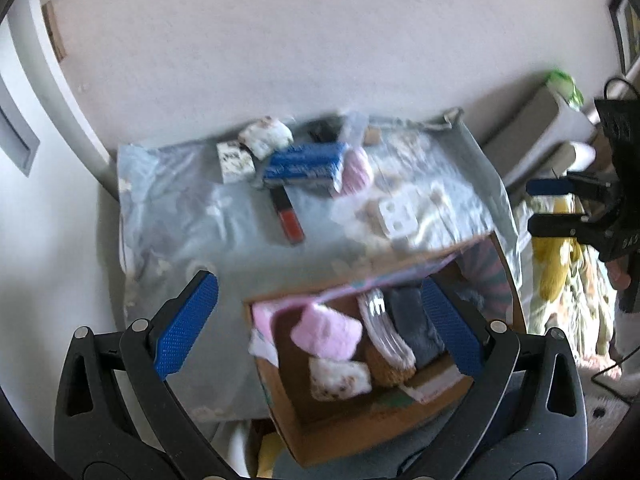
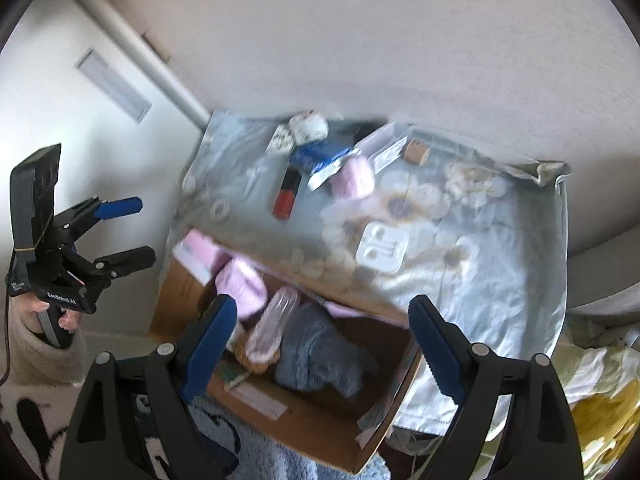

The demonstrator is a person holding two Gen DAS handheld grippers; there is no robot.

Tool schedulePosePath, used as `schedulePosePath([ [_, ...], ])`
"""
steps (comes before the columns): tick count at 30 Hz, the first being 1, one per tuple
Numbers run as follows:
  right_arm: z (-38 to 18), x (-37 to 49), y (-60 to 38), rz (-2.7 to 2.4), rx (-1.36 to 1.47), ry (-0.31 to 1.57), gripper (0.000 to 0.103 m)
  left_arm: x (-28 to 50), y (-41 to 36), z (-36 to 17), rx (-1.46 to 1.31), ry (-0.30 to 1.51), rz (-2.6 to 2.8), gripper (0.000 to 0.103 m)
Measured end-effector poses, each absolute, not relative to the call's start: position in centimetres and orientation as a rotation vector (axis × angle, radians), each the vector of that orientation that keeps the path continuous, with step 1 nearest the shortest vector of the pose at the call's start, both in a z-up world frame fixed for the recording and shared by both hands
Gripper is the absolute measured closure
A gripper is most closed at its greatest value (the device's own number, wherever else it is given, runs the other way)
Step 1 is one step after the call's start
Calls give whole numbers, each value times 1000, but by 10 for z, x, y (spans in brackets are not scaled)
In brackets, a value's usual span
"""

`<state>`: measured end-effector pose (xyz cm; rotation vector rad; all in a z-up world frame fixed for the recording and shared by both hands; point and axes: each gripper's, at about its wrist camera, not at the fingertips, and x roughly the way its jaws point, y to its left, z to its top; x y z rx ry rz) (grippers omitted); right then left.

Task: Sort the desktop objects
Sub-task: 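Withdraw both grippers from the box toward the sheet, then grasp the blue tissue pack with left gripper while right gripper grasps pink sock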

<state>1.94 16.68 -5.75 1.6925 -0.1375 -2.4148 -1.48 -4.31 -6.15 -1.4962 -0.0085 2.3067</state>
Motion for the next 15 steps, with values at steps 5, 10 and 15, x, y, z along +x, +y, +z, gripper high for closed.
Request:
schedulePosePath([
  [5,-64,0,172,-2400,1697,-139,18,-38,-30,-58,-1380,119,2298,2],
  [10,-80,-26,175,-2318,1727,-125,18,-75,-2,-73,-1246,445,2238,2],
  [15,-107,-64,175,-2234,1719,-29,18,-117,28,-118,-998,749,2084,2],
])
